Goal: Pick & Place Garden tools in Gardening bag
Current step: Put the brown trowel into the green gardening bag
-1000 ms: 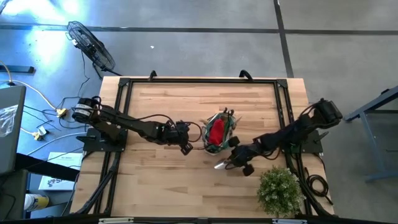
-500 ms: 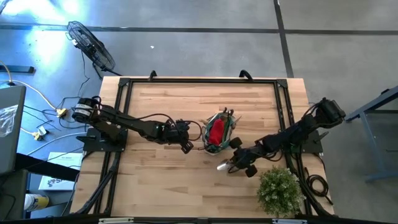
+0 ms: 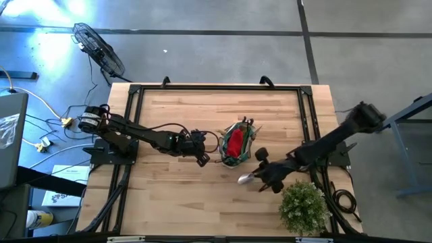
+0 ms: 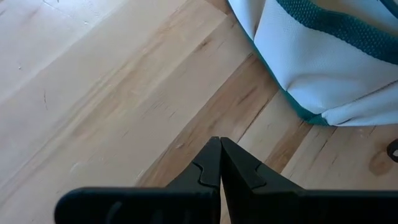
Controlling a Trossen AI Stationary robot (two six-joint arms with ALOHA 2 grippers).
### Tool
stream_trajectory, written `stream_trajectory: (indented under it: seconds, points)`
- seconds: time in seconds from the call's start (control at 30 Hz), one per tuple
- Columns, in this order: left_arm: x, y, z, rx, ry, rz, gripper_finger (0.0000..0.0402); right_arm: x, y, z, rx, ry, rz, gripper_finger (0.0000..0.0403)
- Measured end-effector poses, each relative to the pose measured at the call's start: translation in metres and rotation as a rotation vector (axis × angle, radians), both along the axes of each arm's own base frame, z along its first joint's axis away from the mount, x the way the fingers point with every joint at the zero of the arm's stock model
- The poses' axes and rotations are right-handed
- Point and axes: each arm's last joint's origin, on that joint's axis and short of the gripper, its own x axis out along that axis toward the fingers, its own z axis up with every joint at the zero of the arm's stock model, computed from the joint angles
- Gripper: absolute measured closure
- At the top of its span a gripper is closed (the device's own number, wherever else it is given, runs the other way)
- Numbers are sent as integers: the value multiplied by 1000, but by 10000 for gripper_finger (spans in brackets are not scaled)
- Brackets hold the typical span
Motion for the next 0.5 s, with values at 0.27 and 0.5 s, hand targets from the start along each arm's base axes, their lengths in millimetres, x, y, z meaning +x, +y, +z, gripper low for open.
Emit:
stream_trajectory:
  seconds: [0.27,0.5]
  points:
    - [0,0,0,3,5,-12,402,-37,-7,53,155,-155,-96,349]
    - [-1,-1,-1,29,49,-86,402,-71,-3,91,393,-344,-125,349]
